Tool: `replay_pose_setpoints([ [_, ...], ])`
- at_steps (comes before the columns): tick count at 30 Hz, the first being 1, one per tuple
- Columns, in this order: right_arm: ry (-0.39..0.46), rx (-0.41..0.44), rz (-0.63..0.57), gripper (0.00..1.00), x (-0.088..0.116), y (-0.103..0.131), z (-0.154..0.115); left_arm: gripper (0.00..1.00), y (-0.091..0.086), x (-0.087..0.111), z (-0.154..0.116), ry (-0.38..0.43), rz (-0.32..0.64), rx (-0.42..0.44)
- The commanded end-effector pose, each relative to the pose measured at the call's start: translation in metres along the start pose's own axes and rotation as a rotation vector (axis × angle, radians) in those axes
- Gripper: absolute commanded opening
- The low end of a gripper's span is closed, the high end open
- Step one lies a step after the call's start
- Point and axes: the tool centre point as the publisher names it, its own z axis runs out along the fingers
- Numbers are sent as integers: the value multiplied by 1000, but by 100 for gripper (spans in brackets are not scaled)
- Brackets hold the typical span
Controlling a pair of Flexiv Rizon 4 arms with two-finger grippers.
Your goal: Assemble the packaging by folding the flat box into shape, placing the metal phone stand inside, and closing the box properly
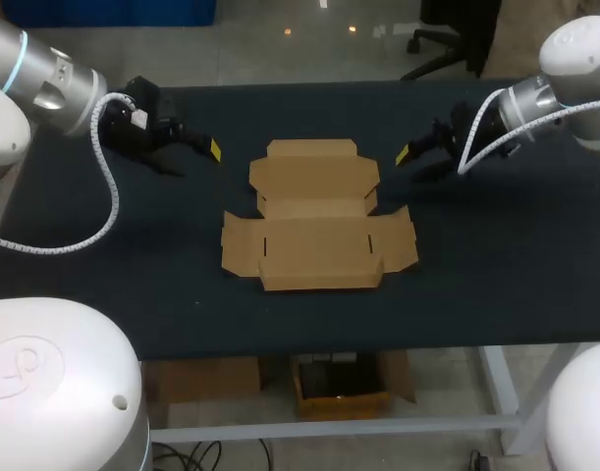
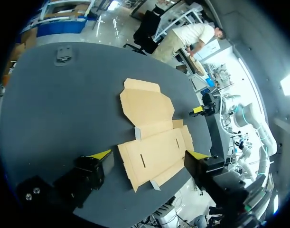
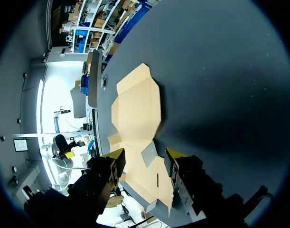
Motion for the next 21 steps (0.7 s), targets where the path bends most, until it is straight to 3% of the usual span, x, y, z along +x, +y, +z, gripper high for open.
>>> replay_pose_setpoints([
  [1, 12, 54, -20, 55, -7, 6, 7, 100, -7, -3, 0, 3, 3, -18],
  [5, -2, 36, -41, 63, -9, 8, 15, 100, -11, -3, 0, -6, 11, -22],
  [8, -7, 15, -42, 61, -12, 12, 21, 100, -12, -2, 0, -6, 11, -20],
  [10, 5, 5, -29, 50, -15, 14, 23, 100, -13, -1, 0, -8, 14, -19],
  [21, 21, -27, -5, 47, -23, 29, 38, 100, -18, 2, -5, -8, 31, -11],
])
